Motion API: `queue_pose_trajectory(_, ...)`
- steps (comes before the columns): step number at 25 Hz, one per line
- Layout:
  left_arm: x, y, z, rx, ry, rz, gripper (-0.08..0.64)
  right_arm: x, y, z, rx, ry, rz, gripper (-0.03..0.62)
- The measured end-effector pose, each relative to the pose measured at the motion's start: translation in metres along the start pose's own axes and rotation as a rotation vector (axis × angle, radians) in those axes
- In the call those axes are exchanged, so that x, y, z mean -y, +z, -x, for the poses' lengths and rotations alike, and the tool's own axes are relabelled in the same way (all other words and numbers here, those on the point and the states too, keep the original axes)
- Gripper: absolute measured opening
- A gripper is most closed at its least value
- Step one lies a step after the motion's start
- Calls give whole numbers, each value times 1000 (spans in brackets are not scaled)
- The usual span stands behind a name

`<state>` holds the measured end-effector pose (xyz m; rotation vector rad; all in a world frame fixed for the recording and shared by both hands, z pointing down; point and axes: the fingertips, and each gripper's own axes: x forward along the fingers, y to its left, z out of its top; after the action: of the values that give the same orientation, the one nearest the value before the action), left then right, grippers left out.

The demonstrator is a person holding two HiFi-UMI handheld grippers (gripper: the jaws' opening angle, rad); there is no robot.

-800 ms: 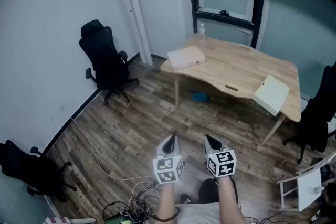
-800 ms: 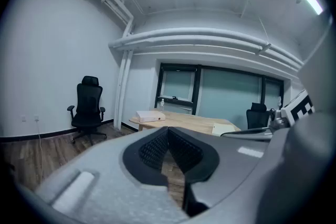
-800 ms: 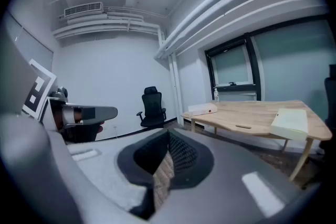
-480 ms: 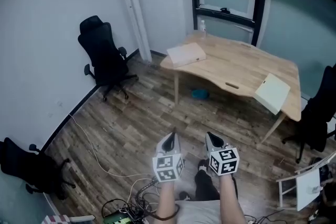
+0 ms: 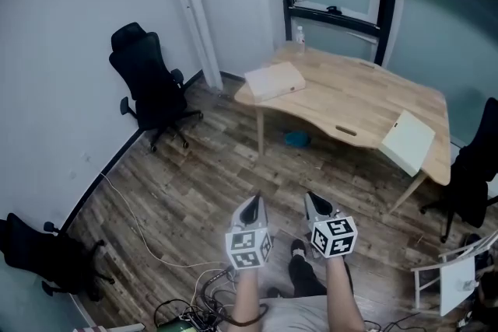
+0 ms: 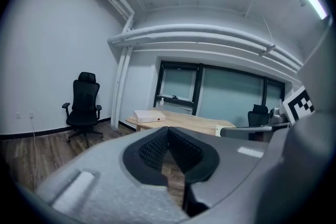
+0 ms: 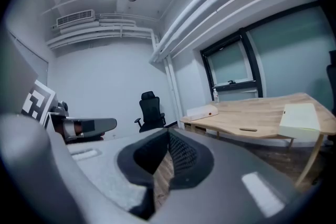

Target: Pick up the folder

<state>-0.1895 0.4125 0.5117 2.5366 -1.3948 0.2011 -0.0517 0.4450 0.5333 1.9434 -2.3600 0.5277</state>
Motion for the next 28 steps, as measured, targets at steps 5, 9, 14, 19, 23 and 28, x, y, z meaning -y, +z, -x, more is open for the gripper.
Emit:
queue_pose_trajectory(5,-14,-3,-41,-44,4,2,8,22,9,-34,-10,5,3,2)
queue_pose_trajectory(9,-26,11,-80,-45,-1,1,8,41,26,-66,13,13,56,2)
queue_pose_trajectory(14,-34,28,-129,-34,1,-9,8,82,52,-100,50,-7,42,2)
queue_pose_trajectory(19,-40,47,-177,-45,17,-25,8,112,79,-136,64,55,47,2)
queue_pose_trajectory(23,-38,59,-206,-35,30,-11,8,137,99,-159,81,61,49,2)
queue_pose_trajectory(28,-44,59,-238,-32,60,33,8,160,100,-190,47,71,49,2)
